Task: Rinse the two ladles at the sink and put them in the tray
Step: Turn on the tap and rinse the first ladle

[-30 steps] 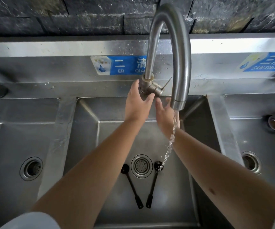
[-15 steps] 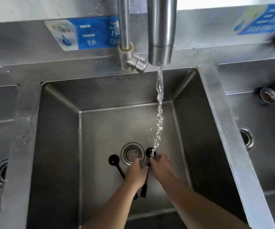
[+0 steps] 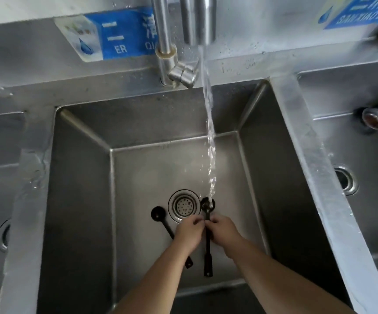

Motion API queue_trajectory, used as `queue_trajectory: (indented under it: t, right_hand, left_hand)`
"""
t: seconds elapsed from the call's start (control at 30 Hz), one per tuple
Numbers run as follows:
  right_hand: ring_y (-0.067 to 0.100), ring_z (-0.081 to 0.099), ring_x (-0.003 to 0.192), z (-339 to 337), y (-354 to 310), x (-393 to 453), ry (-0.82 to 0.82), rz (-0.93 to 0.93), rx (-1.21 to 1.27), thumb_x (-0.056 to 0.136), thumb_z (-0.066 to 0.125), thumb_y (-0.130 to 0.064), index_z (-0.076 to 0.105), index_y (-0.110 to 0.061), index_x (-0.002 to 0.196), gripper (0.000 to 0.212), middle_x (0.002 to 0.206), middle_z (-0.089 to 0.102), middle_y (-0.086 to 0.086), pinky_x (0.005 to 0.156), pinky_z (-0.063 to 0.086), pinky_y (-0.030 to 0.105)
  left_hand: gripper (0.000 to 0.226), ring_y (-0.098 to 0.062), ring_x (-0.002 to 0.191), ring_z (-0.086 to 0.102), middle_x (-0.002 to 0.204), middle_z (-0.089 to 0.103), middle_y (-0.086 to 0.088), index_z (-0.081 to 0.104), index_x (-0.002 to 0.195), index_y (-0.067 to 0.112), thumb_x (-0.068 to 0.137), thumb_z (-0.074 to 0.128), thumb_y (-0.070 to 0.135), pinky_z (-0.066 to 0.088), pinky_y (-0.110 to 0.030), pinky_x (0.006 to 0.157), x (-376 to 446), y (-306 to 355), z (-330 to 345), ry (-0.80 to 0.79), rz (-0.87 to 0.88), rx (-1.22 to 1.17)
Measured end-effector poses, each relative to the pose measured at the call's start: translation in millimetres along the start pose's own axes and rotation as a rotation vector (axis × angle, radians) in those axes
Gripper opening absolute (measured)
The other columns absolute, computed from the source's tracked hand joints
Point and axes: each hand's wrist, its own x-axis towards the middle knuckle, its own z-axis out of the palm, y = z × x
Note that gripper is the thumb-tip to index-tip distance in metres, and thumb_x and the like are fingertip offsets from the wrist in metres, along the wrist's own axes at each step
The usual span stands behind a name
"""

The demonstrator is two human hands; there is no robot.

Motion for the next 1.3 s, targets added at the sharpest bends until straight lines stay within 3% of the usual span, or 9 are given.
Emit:
queue_trajectory:
  t: [0.17, 0.27, 0.4, 0.5, 0.63, 0.8, 1.0, 1.13, 1.3]
  right_hand:
    - [0.01, 0.051, 0.046, -25, -36, -66, -0.073, 0.067, 0.23, 0.091, 0.059, -0.01, 0.069, -0.017, 0.066, 0.028, 0.053, 0.058, 0.0, 0.045, 0.037, 0.025]
    - [0.014, 0.057, 0.05, -40, -58, -94, -0.132, 0.081, 0.306, 0.095, 0.059, -0.014, 0.072, -0.009, 0.089, 0.015, 0.057, 0.065, 0.004, 0.042, 0.037, 0.023]
    - [0.016, 0.06, 0.054, -51, -81, -117, -0.065, 0.002, 0.235, 0.091, 0.062, -0.017, 0.075, -0.019, 0.081, 0.017, 0.053, 0.062, 0.001, 0.044, 0.036, 0.022]
    - [0.013, 0.055, 0.05, -56, -95, -129, -0.036, -0.089, 0.21, 0.09, 0.06, -0.018, 0.075, -0.02, 0.077, 0.02, 0.057, 0.06, -0.002, 0.044, 0.033, 0.021]
    - [0.013, 0.049, 0.047, -58, -108, -143, -0.016, -0.182, 0.257, 0.092, 0.056, -0.014, 0.074, -0.017, 0.084, 0.02, 0.06, 0.066, 0.001, 0.047, 0.036, 0.023]
    - [0.014, 0.045, 0.044, -59, -121, -156, -0.025, -0.233, 0.258, 0.094, 0.055, -0.015, 0.07, -0.011, 0.081, 0.021, 0.055, 0.06, 0.003, 0.046, 0.035, 0.027]
    - [0.012, 0.043, 0.04, -64, -129, -161, -0.052, -0.248, 0.292, 0.096, 0.054, -0.01, 0.07, -0.004, 0.086, 0.02, 0.055, 0.055, 0.004, 0.041, 0.033, 0.023]
    - [0.013, 0.043, 0.043, -64, -126, -160, -0.083, -0.237, 0.348, 0.096, 0.055, -0.012, 0.07, -0.002, 0.092, 0.018, 0.055, 0.055, 0.004, 0.043, 0.032, 0.026]
    - [0.011, 0.043, 0.04, -64, -130, -157, -0.06, -0.264, 0.382, 0.097, 0.054, -0.012, 0.068, 0.003, 0.091, 0.021, 0.055, 0.054, 0.004, 0.038, 0.032, 0.024]
  left_hand:
    - [0.03, -0.02, 0.104, 0.062, 0.112, 0.067, -0.005, 0.062, 0.12, 0.013, 0.093, 0.052, 0.021, 0.046, -0.03, 0.084, -28, 43, -18, 0.092, 0.002, -0.21]
    - [0.025, -0.014, 0.094, 0.064, 0.102, 0.069, 0.0, 0.066, 0.113, 0.019, 0.092, 0.053, 0.02, 0.049, -0.03, 0.079, -45, 74, -25, 0.094, 0.058, -0.298]
    - [0.013, -0.034, 0.09, 0.069, 0.09, 0.074, -0.016, 0.069, 0.082, 0.02, 0.082, 0.059, 0.012, 0.052, -0.043, 0.08, -63, 105, -36, 0.144, 0.088, -0.324]
    - [0.008, -0.035, 0.077, 0.069, 0.087, 0.071, -0.026, 0.067, 0.086, 0.01, 0.08, 0.061, 0.009, 0.055, -0.044, 0.071, -71, 127, -49, 0.212, 0.134, -0.233]
    - [0.006, -0.024, 0.066, 0.06, 0.068, 0.064, -0.007, 0.067, 0.078, 0.012, 0.082, 0.065, 0.017, 0.042, -0.028, 0.056, -81, 147, -66, 0.266, 0.211, -0.024]
    - [0.034, -0.018, 0.047, 0.054, 0.05, 0.056, 0.001, 0.056, 0.061, 0.013, 0.086, 0.056, 0.035, 0.035, -0.025, 0.045, -93, 152, -74, 0.318, 0.16, 0.005]
    - [0.011, -0.026, 0.061, 0.063, 0.067, 0.066, -0.01, 0.063, 0.083, 0.016, 0.086, 0.052, 0.013, 0.049, -0.031, 0.056, -99, 158, -66, 0.213, 0.161, -0.435]
    - [0.033, -0.022, 0.063, 0.06, 0.069, 0.065, -0.008, 0.061, 0.089, 0.011, 0.078, 0.039, -0.012, 0.046, -0.032, 0.057, -105, 163, -60, 0.018, 0.274, -0.976]
    - [0.02, -0.017, 0.056, 0.058, 0.078, 0.06, -0.01, 0.053, 0.099, 0.002, 0.092, 0.034, -0.001, 0.047, -0.025, 0.047, -113, 155, -58, -0.196, 0.276, -1.037]
